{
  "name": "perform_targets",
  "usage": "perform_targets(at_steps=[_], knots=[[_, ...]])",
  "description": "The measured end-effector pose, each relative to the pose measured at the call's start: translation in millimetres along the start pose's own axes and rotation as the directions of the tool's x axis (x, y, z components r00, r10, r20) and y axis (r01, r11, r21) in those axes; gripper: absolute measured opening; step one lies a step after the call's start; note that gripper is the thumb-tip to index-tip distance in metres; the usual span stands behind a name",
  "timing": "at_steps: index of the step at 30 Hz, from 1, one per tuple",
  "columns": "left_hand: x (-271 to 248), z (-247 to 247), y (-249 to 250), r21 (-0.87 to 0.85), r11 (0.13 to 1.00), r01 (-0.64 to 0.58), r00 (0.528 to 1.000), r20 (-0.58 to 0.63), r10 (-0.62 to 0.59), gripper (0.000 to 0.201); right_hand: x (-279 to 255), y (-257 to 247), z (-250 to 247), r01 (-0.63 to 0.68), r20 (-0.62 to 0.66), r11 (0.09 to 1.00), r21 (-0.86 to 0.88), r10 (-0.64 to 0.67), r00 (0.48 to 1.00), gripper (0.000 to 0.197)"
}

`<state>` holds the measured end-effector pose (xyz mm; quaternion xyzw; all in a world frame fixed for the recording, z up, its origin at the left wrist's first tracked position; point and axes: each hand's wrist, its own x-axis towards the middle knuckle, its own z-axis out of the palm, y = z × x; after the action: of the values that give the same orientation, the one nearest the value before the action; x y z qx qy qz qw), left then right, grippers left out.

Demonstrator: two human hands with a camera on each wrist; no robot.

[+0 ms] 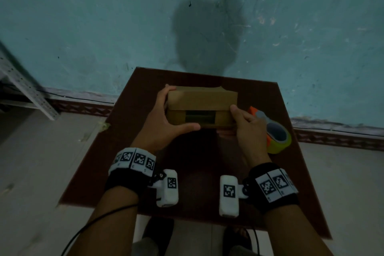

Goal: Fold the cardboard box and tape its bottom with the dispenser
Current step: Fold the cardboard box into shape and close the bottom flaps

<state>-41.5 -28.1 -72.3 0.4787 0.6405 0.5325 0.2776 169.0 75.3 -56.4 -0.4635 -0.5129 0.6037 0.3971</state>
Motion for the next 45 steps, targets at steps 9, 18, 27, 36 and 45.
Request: perform_targets(at_steps=[9,18,27,36,45], knots=[[4,8,-1,0.019,0.998,-0.065,0.949,-0.308,0.067,0.079,-5,0,19,-0.050,0.019,0.998,0.040,0.049,0.999,0.038],[2,24,2,0.266,0.932,-0.248,0.934,-0.191,0.303,0.065,6,10,18,-0.253,0.098,0.917,0.309,0.234,0.967,0.046],[-9,74,18,0.409,0.771,-0.489,0.849,0.021,0.527,0.051,16,25,20,-0.411,0.305,0.607,0.680,0.275,0.912,0.083],[-14,72,37,0.204,0.877,-0.434,0.901,0.079,0.427,0.069,21,20,6,-0.401,0.234,0.562,0.723,0.347,0.908,0.076],[-7,69,33,0.338,0.889,-0.308,0.881,-0.252,0.401,0.062,20,18,4,-0.408,0.250,0.674,0.616,0.325,0.912,0.070]])
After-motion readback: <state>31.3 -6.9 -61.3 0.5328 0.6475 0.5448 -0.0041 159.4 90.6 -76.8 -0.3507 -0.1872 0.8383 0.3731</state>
